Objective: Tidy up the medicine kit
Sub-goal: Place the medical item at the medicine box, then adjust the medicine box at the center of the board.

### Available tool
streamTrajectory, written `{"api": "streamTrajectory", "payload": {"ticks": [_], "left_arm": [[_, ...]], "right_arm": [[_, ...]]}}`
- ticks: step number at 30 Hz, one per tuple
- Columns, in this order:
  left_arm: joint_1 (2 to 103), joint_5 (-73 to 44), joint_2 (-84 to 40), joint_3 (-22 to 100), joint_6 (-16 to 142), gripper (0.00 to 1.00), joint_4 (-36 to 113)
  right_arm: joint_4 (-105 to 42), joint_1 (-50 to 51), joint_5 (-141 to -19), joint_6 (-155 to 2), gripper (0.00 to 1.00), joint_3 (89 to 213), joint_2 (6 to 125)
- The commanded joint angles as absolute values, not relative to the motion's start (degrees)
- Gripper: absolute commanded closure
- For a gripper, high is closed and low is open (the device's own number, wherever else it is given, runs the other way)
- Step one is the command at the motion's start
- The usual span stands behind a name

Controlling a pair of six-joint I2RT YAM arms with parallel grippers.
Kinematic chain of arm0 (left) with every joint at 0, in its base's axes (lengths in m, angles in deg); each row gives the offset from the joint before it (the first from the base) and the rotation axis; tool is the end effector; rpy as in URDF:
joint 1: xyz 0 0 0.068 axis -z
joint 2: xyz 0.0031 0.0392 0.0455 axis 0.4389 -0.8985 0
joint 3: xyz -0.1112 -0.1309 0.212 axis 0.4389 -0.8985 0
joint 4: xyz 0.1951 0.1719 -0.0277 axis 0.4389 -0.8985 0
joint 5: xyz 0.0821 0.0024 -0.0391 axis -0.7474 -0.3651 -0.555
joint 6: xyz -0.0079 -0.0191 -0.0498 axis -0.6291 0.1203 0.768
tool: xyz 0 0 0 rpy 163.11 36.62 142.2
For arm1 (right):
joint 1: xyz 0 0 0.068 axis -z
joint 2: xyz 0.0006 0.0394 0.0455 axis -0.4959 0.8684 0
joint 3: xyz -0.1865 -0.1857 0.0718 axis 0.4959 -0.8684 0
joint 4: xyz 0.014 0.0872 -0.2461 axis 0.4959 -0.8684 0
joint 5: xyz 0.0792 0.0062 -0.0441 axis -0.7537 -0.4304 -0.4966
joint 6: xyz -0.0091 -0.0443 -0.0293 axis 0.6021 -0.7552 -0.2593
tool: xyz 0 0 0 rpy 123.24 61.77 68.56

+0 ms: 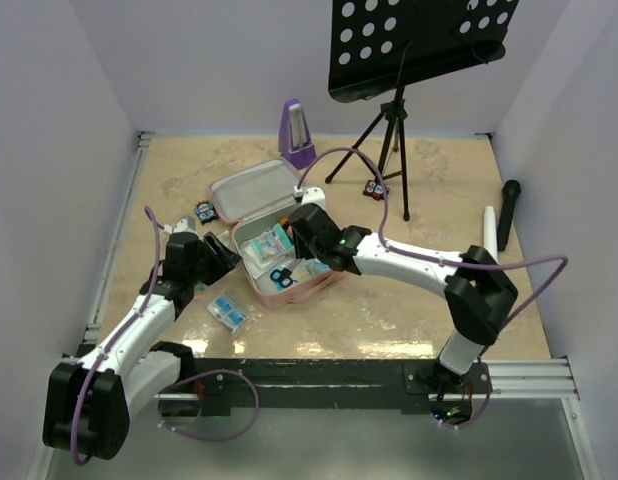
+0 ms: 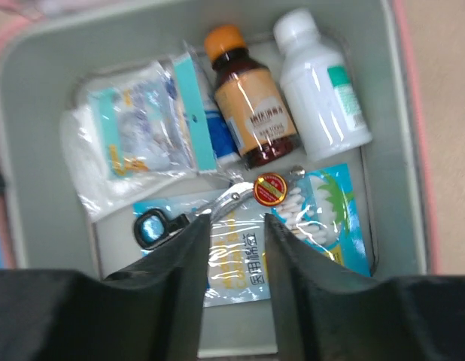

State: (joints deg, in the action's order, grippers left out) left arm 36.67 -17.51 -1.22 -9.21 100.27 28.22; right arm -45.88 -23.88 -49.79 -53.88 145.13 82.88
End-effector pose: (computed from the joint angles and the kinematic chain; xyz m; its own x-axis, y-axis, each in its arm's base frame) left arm 0.1905 -0.0390 0.1880 -0.5916 -0.6536 -0.4720 -0.2963 0.7207 -0.6267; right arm 0.2368 0.2980 0.2350 -0.6406 -0.1075 -0.7603 -0.3004 0.9464 0.1192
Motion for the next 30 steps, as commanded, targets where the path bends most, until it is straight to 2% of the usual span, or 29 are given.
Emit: {"api": "streamTrajectory", "payload": {"ticks": [1,6,13,30], "left_arm": [[36.76,-19.6,-0.65,-6.55,100.68,0.44,26.03],[36.14,-21.45,2.25,-3.12,100.24,0.43,22.79],[35.79,-24.96,6.03,1.01,99.45,0.41,18.22],[35.0,-25.76,2.87,4.53,98.66,0.41,18.56]], "right_arm": [[-42.54,-23.89,-52.13,-55.9,0.57,145.94,76.58],[-42.72,-24.5,-53.37,-56.7,0.56,145.6,78.51],[-40.96,-24.68,-55.56,-56.7,0.66,141.47,80.71],[-42.89,-25.47,-56.45,-52.66,0.68,128.73,70.44]]}}
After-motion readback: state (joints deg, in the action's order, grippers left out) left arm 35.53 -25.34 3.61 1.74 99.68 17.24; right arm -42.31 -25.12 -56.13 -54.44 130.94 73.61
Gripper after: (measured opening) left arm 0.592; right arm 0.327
